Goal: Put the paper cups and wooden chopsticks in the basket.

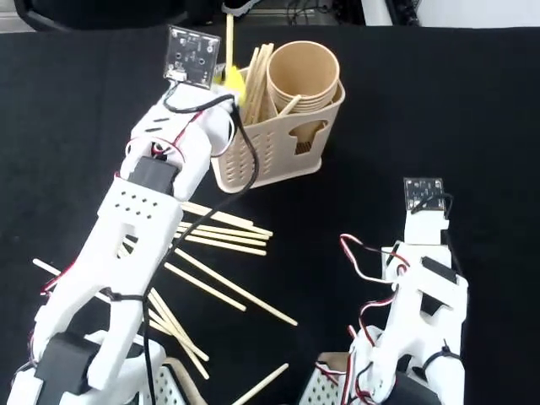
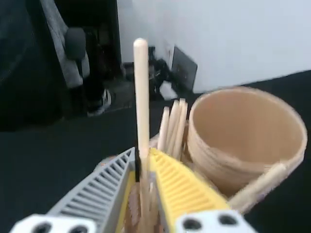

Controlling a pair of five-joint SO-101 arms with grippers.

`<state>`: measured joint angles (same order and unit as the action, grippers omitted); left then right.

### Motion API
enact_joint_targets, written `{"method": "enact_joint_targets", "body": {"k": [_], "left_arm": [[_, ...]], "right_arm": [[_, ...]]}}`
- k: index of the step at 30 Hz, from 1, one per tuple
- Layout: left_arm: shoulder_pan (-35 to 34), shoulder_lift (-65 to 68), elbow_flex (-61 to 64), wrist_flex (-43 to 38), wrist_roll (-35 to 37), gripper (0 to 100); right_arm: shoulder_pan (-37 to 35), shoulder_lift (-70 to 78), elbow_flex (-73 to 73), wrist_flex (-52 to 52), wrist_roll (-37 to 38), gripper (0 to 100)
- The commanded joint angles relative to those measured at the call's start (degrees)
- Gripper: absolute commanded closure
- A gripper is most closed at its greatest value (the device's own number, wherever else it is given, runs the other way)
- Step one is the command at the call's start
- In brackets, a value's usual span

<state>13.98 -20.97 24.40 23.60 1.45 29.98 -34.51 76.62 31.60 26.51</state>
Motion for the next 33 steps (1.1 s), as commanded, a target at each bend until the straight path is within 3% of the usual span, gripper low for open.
{"method": "enact_joint_targets", "body": {"k": [1,10,14,17,22,25,33], "left_arm": [[-0.7,-3.1,-3.3,10.5,7.6,76],[-1.6,-10.1,-29.6,46.9,16.4,73],[-13.0,-10.5,-33.4,60.0,25.1,73],[-21.1,-9.0,-25.2,65.9,27.4,73],[-29.8,-7.0,-0.6,65.3,27.5,73],[-32.5,-7.4,12.5,59.1,27.4,73],[-43.6,-6.9,25.8,47.9,23.8,73]], "right_arm": [[-0.5,-1.5,-0.1,-0.8,0.4,94.5],[-0.5,-1.5,-0.1,-0.8,0.4,94.5],[-0.5,-1.5,-0.1,-0.7,0.4,94.5],[-0.5,-1.5,-0.1,-0.7,0.4,94.5],[-0.5,-1.5,-0.1,-0.7,0.4,94.5],[-0.5,-1.5,-0.1,-0.7,0.4,94.5],[-0.5,-1.5,-0.1,-0.7,0.4,94.5]]}}
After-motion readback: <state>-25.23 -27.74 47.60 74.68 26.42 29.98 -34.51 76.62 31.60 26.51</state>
